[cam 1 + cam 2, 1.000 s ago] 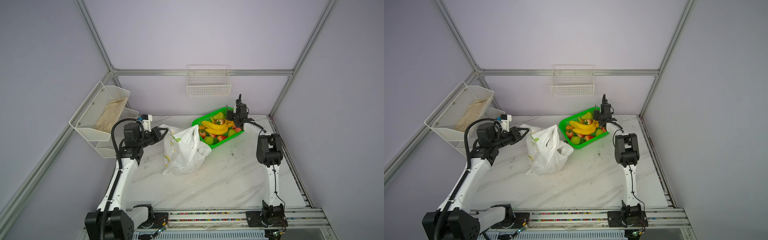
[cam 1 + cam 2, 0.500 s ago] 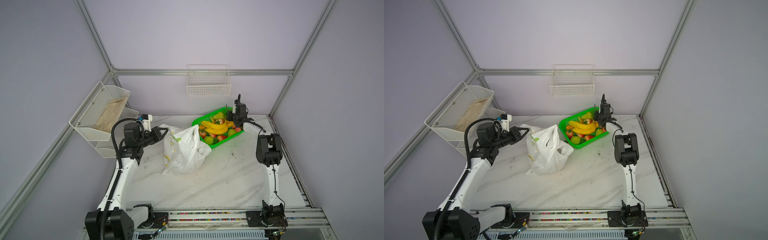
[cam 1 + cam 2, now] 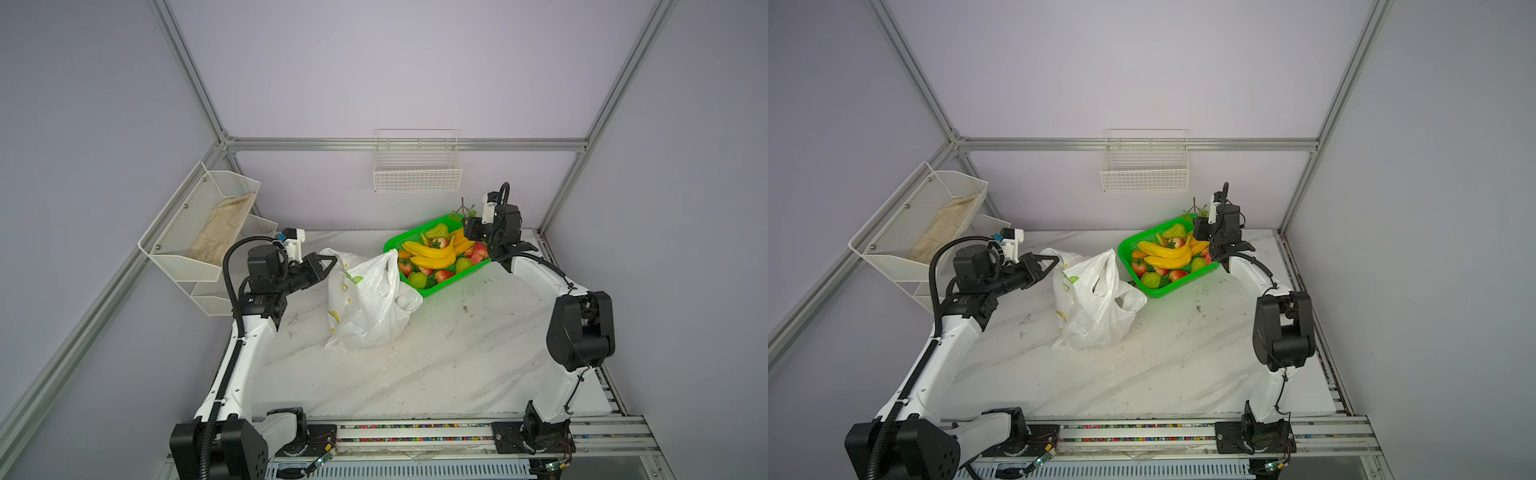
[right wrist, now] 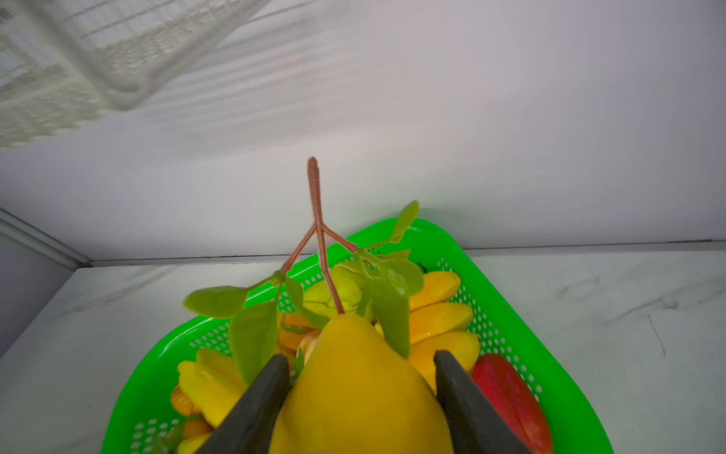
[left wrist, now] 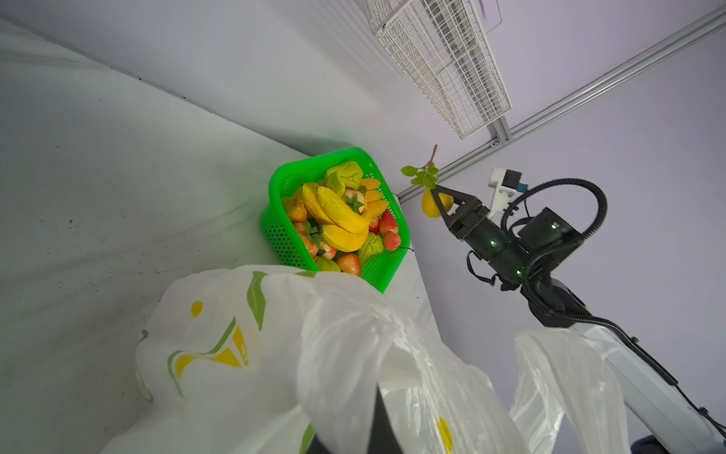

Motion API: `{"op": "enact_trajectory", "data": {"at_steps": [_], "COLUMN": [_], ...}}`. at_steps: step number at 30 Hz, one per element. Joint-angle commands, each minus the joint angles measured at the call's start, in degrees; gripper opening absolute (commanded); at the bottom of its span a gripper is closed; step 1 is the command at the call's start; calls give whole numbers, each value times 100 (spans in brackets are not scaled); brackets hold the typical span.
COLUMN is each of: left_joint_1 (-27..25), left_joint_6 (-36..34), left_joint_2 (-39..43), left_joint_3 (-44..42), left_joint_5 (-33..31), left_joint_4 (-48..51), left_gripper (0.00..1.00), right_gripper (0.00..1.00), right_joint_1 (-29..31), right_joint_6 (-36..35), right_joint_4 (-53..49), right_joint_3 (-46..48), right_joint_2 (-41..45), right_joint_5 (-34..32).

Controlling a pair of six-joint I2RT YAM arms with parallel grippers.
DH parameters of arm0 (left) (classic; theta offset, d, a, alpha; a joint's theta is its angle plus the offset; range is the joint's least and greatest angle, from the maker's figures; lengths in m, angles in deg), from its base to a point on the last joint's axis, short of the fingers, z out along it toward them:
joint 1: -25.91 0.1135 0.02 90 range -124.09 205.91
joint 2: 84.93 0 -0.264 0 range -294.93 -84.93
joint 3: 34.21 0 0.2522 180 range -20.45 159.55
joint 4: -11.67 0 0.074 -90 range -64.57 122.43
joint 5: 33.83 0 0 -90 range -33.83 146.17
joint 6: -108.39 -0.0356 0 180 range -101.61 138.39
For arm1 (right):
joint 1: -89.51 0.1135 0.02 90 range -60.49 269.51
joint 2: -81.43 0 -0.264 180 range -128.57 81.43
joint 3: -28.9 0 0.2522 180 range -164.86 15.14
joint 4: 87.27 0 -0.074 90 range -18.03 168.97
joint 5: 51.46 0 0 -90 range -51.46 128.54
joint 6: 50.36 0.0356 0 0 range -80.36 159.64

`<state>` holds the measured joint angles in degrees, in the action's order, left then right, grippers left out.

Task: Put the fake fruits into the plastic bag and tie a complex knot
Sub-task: 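Lift the yellow pear and carry it toward the bag mouth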

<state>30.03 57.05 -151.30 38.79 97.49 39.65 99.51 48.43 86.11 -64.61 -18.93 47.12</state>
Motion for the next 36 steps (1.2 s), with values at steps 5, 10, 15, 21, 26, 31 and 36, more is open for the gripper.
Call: {"op": "enact_trajectory", "data": {"at_steps": [5,10,15,21,26,31,36], "left_joint_1": [11,-91,-113,-113,-113,-113,-109], "left_joint_6": [204,222,178,117,92,72,98], "left_joint_2": [48,-84,-130,-137,-139,-140,-157], "left_joint_3": [-220,-187,-177,-176,-167,-159,-152], "left_joint_5": [239,387,378,299,291,298,332], "left_joint_4": [-380,-396,-400,-362,-337,-323,-332], "left_gripper": [0,0,0,0,0,0,0], "right_gripper": [33,32,32,31,30,29,29], "right_joint_1": [29,675,1162,1333,1400,1681,2000], "right_joint_6": [992,850,654,509,45,-110,-284], "right_joint_4": [950,683,-241,-1212,-2010,-2299,-2589], "right_joint_3": [2485,3323,3688,3888,3418,3293,3012], "right_joint_2": [2311,3534,4437,5281,5025,4640,4249], "right_joint_5": [1106,2236,2770,3212,3509,3316,2940]}}
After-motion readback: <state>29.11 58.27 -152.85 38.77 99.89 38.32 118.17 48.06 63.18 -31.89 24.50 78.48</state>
